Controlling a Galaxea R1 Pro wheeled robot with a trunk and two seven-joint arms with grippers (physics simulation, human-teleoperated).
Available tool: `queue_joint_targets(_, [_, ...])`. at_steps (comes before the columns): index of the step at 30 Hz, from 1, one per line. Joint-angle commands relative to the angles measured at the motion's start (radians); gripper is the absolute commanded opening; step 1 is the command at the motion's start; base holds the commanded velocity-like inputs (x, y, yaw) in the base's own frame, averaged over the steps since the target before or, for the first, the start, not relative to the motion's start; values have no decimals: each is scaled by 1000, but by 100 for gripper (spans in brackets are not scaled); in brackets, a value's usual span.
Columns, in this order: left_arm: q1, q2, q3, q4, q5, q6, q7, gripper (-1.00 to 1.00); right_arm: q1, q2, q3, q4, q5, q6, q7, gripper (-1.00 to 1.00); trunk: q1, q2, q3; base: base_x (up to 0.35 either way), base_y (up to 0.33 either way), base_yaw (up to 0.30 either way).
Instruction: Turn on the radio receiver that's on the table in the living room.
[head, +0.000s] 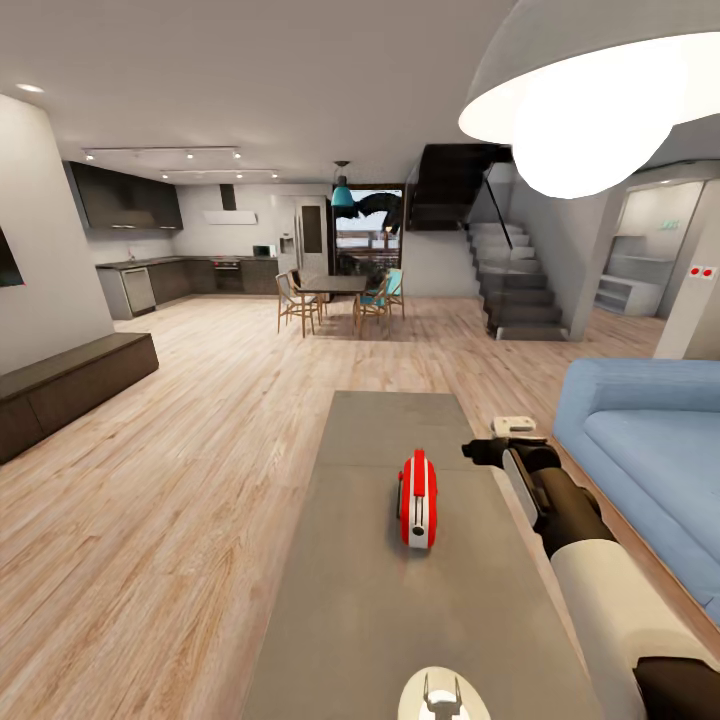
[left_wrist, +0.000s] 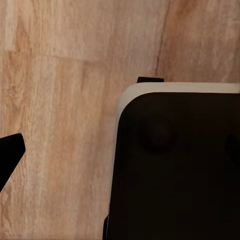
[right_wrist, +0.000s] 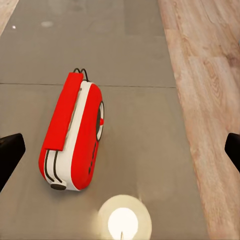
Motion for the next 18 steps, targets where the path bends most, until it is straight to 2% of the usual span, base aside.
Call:
queue_joint_targets(1, [0,0,0,0,0,0,0,100,0,0,0,0,0,0,0,100,0,0,0,0,0,0])
queue_joint_targets(13, [0,0,0,0,0,0,0,100,0,5,1,4,0,-2,6,100,0,0,0,0,0,0])
queue_joint_targets(18, [0,0,0,0,0,0,0,100,-4,0,2,38,0,-9,7,100,0,0,0,0,0,0])
